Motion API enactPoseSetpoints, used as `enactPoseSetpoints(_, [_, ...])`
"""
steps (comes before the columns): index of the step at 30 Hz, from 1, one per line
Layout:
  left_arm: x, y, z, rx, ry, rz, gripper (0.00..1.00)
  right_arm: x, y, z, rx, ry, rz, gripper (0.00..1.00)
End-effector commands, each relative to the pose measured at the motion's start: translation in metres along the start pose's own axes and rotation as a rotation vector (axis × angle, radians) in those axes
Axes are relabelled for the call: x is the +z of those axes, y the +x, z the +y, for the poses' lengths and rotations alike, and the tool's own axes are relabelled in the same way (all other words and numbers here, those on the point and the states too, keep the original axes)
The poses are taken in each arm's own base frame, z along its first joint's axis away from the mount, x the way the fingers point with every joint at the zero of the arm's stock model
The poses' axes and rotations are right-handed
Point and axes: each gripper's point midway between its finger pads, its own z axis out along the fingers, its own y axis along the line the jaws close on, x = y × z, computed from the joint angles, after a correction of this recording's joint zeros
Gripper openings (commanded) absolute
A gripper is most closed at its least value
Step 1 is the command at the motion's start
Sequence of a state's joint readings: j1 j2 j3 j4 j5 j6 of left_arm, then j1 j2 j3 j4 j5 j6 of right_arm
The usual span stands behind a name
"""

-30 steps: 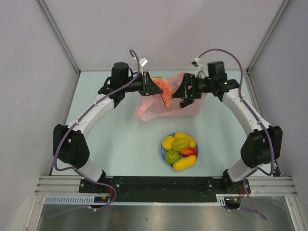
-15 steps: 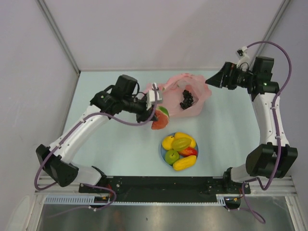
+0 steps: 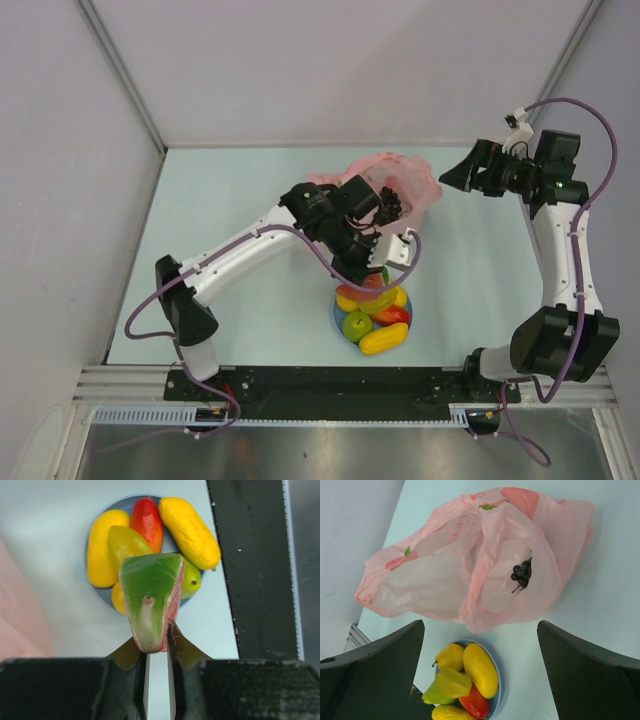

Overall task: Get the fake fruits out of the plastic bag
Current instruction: Place the fake fruit on the plate.

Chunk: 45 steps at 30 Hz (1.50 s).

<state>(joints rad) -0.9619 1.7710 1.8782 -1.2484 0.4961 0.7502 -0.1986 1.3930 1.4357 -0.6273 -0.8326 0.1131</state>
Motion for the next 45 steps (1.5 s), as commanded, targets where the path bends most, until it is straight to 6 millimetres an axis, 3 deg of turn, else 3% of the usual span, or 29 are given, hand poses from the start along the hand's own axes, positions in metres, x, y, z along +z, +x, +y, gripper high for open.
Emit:
enactPoseSetpoints(1, [-0.006,-0.022,-0.035,0.007,-0.003,0.065,0.0,-0.012,0.003,0.003,-0.081,0.049,-0.022,1.0])
enactPoseSetpoints(3, [0.008,-0.023,-0.039,-0.031,-0.01,0.103,0.0,-0.015,0.009,-0.006,-0.106,0.095,-0.014,1.0])
enactPoseSetpoints(8, [0.03,-0.048,-0.041,-0.11,-0.048,0.138,0.0,-0.033,0.007,0.001,-0.126,0.125,-0.047,1.0])
enactPoseSetpoints(13, [0.072,-0.03,-0.045,-0.141,-0.053,0.267,0.0,-0.039,0.016,-0.012,-0.129,0.196,-0.037,1.0])
enactPoseSetpoints(16, [0.085,-0.017,-0.037,-0.159,-0.105,0.325,0.0,-0.044,0.018,-0.022,-0.106,0.247,-0.05,1.0])
enactPoseSetpoints(21, [0.091,-0.018,-0.016,-0.203,-0.221,0.333,0.0,-0.051,0.022,-0.025,-0.043,0.269,-0.07,1.0])
enactPoseSetpoints(25, [0.101,-0.019,-0.017,-0.245,-0.208,0.33,0.0,-0.053,0.025,-0.025,-0.027,0.259,-0.069,1.0])
enactPoseSetpoints(32, [0.112,-0.004,-0.024,-0.269,-0.168,0.383,0.0,-0.053,0.029,-0.026,-0.003,0.251,-0.061,1.0])
enactPoseSetpoints(34, [0.112,-0.006,-0.022,-0.27,-0.171,0.377,0.1,-0.052,0.029,-0.027,0.003,0.247,-0.061,1.0])
enactPoseSetpoints(36, [0.112,-0.009,-0.021,-0.269,-0.175,0.369,0.29,-0.051,0.03,-0.027,0.011,0.246,-0.062,1.0])
enactPoseSetpoints(39, [0.111,-0.01,-0.019,-0.268,-0.177,0.363,0.42,-0.05,0.03,-0.028,0.016,0.242,-0.059,1.0])
enactPoseSetpoints(45, [0.112,-0.008,-0.02,-0.267,-0.17,0.372,0.47,-0.05,0.032,-0.029,0.021,0.24,-0.057,0.99])
